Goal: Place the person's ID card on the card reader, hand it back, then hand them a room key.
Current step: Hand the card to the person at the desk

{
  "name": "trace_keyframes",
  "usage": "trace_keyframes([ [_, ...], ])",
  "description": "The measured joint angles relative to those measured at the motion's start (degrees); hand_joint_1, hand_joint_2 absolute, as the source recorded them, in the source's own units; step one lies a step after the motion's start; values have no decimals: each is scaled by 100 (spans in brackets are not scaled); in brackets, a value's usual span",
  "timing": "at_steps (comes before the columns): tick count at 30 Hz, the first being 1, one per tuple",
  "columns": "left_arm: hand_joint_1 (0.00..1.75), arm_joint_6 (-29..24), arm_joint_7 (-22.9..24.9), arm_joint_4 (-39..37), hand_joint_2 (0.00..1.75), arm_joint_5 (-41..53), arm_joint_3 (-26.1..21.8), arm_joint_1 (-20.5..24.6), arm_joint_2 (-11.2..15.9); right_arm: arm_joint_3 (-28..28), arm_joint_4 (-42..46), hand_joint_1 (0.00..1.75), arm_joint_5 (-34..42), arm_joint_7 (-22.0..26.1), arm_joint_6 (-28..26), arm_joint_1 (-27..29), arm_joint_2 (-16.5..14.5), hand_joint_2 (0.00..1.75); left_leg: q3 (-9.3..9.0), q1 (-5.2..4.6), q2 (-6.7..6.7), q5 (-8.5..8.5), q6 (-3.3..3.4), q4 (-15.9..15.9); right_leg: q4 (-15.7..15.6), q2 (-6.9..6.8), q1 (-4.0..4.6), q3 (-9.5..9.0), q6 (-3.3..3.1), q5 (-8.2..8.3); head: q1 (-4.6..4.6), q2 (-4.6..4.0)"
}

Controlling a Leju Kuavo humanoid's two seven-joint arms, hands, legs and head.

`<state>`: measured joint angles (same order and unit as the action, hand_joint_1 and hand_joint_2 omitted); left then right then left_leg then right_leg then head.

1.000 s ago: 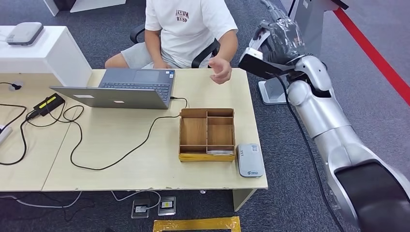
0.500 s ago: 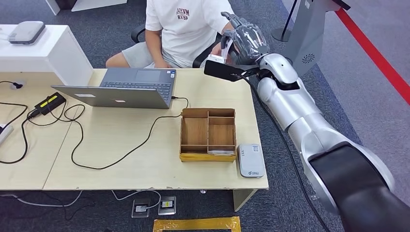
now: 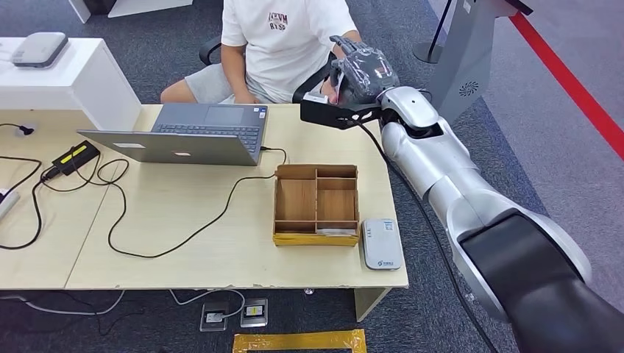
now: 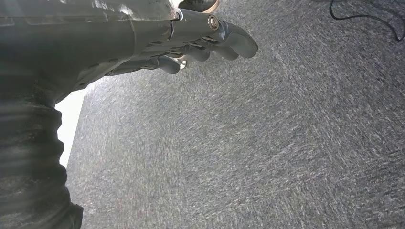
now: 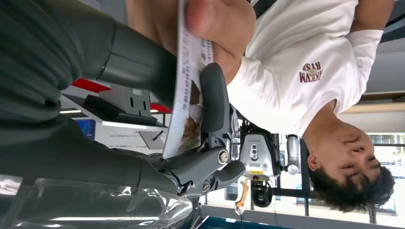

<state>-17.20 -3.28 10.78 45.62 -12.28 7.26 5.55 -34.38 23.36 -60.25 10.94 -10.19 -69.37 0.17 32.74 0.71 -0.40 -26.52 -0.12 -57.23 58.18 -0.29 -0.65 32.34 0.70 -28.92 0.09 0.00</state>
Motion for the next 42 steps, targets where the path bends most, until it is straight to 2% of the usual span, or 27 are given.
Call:
trace_keyframes([
  [1, 0, -1, 0, 0, 175, 0, 0, -1, 0, -6, -23, 0, -11, -14, -1, 0, 1, 175, 0, 0, 1, 0, 0, 0, 0, 1, 0, 0, 0, 0, 0, 0],
  [17, 0, -11, 0, -2, 175, -12, 0, -12, -2, -111, -243, 0, -122, -87, -166, 0, 11, 175, 0, 0, 7, 0, 0, 0, 0, 5, 1, 3, -2, 1, -1, 0],
  [23, 0, -32, 0, -6, 175, -15, 0, -22, -3, -134, -286, 0, -192, -81, -696, -96, 59, 175, -1, 0, 7, 0, 0, -2, -1, 5, -1, 4, -2, 2, -2, 0],
  [30, 0, -52, 0, -11, 175, -17, 0, -30, -8, -139, -288, 0, -247, -51, -917, -263, 157, 175, -2, 0, 15, 0, 0, -2, -1, 12, 0, 5, -2, 2, -2, 0],
  [33, 0, -82, 3, -12, 175, -47, 0, -32, -11, -135, -288, 0, -216, -10, -1219, -289, 225, 175, -2, 0, 17, 0, 0, -2, -1, 12, 0, 7, -2, 2, -2, 0],
  [37, 0, -115, 57, -15, 175, -104, 0, -40, -20, -83, -283, 0, -118, 219, -2009, -429, 507, 175, -2, 0, 13, 0, 0, -9, -3, 6, 0, 12, -2, 2, -2, 0],
  [40, 0, -128, 123, -21, 175, -157, 0, -70, -20, 122, -175, 0, -110, 473, -2784, -514, 1041, 175, 2, 0, -4, -3, 3, -20, -6, -11, 0, 4, -2, 2, -1, 0],
  [42, 0, -138, 145, -26, 175, -190, -1, -98, -18, 356, -25, 0, -254, 551, -2933, -519, 1447, 175, 5, -2, -6, -7, 9, -23, -9, -12, -2, -2, 0, 2, 2, 0],
])
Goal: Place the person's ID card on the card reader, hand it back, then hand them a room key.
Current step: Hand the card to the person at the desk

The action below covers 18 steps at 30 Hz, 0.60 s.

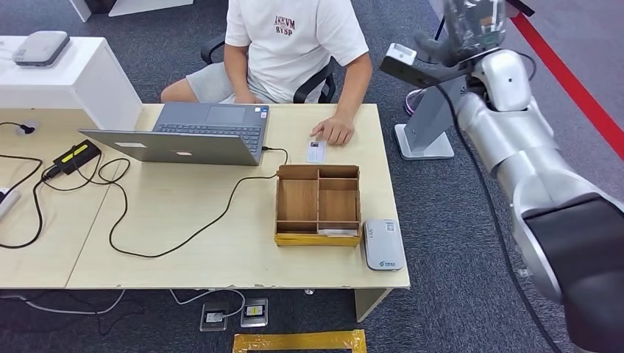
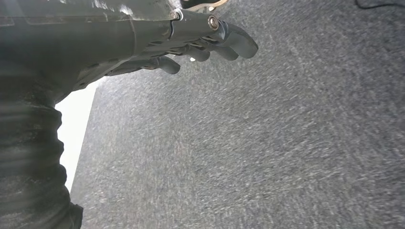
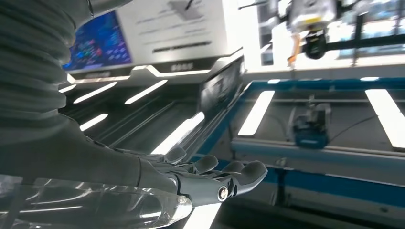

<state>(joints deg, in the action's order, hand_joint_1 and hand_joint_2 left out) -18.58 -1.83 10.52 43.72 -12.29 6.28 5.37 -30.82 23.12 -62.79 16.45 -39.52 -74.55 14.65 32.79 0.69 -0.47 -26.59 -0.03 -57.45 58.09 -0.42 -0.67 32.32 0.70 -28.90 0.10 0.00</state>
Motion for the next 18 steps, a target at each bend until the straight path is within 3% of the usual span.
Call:
trace_keyframes([
  [4, 0, -54, 6, -3, 175, -60, -8, -11, 2, 599, 327, 0, -359, 173, -17, 104, 681, 175, -4, -6, 27, -10, 13, -6, -7, 21, -6, 5, 6, 5, -4, 0],
  [9, 0, -151, 41, -3, 175, -156, -21, -19, -17, 1920, 798, 0, -594, 785, -17, 605, 1472, 175, 0, -5, 9, -13, 17, -9, -9, 6, -5, -2, 10, 5, -3, 0],
  [13, 0, -202, 74, -3, 175, -194, -23, -13, -39, 3048, 1137, 0, -866, 1159, -17, 1057, 1832, 0, 1, -5, 21, -16, 22, -8, -9, 13, -4, 0, 10, 5, -5, 0],
  [18, 0, -278, 103, -3, 175, -231, -25, 0, -73, 4520, 1509, 0, -1149, 1656, -15, 1635, 2063, 0, 2, -4, 22, -17, 23, -7, -9, 13, -3, 2, 10, 4, -5, 0],
])
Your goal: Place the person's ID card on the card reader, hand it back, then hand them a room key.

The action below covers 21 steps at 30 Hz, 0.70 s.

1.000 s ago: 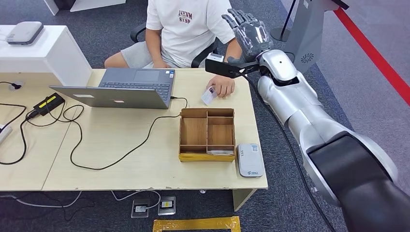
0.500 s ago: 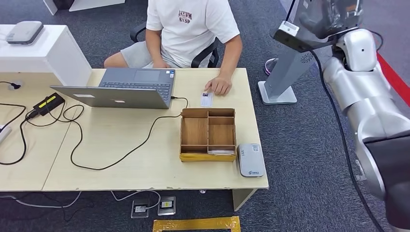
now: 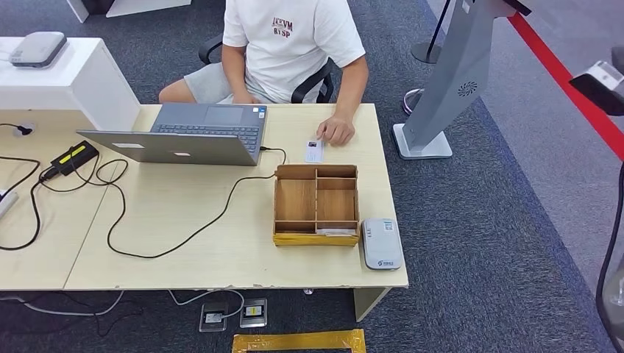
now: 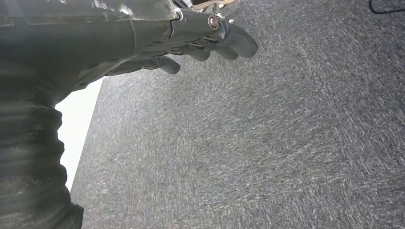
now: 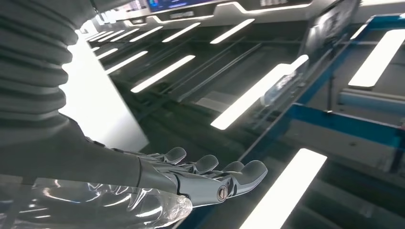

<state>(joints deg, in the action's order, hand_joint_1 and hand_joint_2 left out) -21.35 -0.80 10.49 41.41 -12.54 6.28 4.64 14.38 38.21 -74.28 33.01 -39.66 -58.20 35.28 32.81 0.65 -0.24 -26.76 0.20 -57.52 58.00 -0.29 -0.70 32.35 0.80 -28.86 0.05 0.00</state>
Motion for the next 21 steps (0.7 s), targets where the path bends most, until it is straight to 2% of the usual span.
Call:
trace_keyframes([
  [5, 0, -99, 38, 0, 175, -48, -16, 8, -43, 1339, 272, 0, -238, 159, 2, 558, 106, 0, 0, 0, 1, -1, 1, 1, 0, 1, 0, 1, 0, -1, 1, 0],
  [10, 0, -194, 168, 0, 175, -110, -58, 15, -98, 2432, 360, 0, -506, -274, 2, 1333, 210, 0, 0, -1, 0, -6, 5, 1, -1, 0, 0, -2, 3, -5, 2, 0],
  [13, 0, -223, 201, 0, 175, -120, -107, 21, -138, 3026, 352, 0, -648, -287, 3, 1860, 212, 0, 2, -2, 3, -10, 2, 2, -1, 2, -1, -1, 3, -6, 0, 0],
  [21, 0, -229, 219, 0, 175, -137, -182, 45, -210, 3990, 262, 0, -973, -702, 4, 2625, 105, 0, 1, 2, 7, -11, 2, 4, -1, 5, 3, 1, -1, -8, -1, 0],
])
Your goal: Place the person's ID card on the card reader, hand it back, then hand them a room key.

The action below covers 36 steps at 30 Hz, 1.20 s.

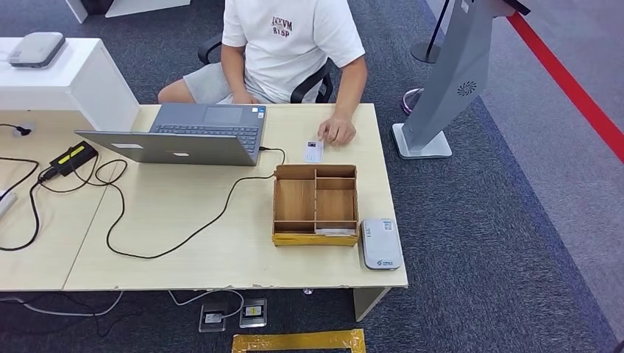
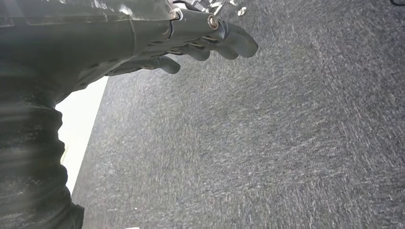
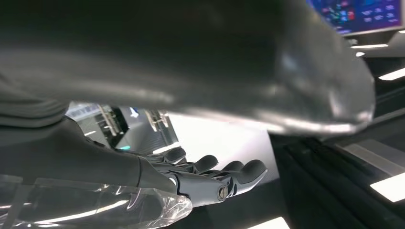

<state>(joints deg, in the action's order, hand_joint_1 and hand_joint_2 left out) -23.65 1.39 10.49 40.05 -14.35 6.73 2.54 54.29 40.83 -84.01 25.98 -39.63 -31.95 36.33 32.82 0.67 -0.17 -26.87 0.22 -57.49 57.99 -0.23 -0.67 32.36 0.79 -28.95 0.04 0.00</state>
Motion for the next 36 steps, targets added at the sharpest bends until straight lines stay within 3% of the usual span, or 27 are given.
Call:
trace_keyframes([
  [9, 0, -67, 57, 0, 175, -73, -9, 37, -50, 191, -240, 0, -135, -757, 0, 680, -198, 0, 0, 1, -1, -3, -4, 1, 1, 2, 1, -4, 2, -4, 1, 0],
  [14, 0, -105, 110, 0, 175, -128, -74, 36, -77, 262, -524, 0, 46, -835, 0, 1106, -351, 0, 1, 1, -13, -4, -4, 1, 1, -9, 1, -8, 7, -12, 9, 0],
  [17, 0, -123, 126, -3, 175, -172, -96, 33, -95, 305, -657, 0, 37, -1227, 0, 1295, -491, 0, -1, -1, -14, -6, -6, 3, 2, -9, -2, -10, 10, -17, 30, 0],
  [24, 0, -101, 178, -4, 175, -218, -99, 56, -107, 417, -1148, 0, 461, -1578, 0, 1571, -783, 0, -7, 3, -6, -10, -8, 3, 2, -2, 2, -9, 9, -20, 32, 0],
  [29, 0, -38, 178, -4, 175, -234, -99, 56, -100, 803, -1653, 0, 895, -1657, 0, 1765, -1012, 0, -8, 4, 1, -14, -13, 4, 2, 5, 3, -8, 6, -22, 30, 0],
  [36, 0, 35, 185, -4, 175, -285, -99, 55, -93, 1143, -2112, 0, 674, -1578, 0, 1899, -1256, 0, -11, 5, 7, -15, -15, 5, 2, 18, 3, -9, 5, -23, 31, 0],
])
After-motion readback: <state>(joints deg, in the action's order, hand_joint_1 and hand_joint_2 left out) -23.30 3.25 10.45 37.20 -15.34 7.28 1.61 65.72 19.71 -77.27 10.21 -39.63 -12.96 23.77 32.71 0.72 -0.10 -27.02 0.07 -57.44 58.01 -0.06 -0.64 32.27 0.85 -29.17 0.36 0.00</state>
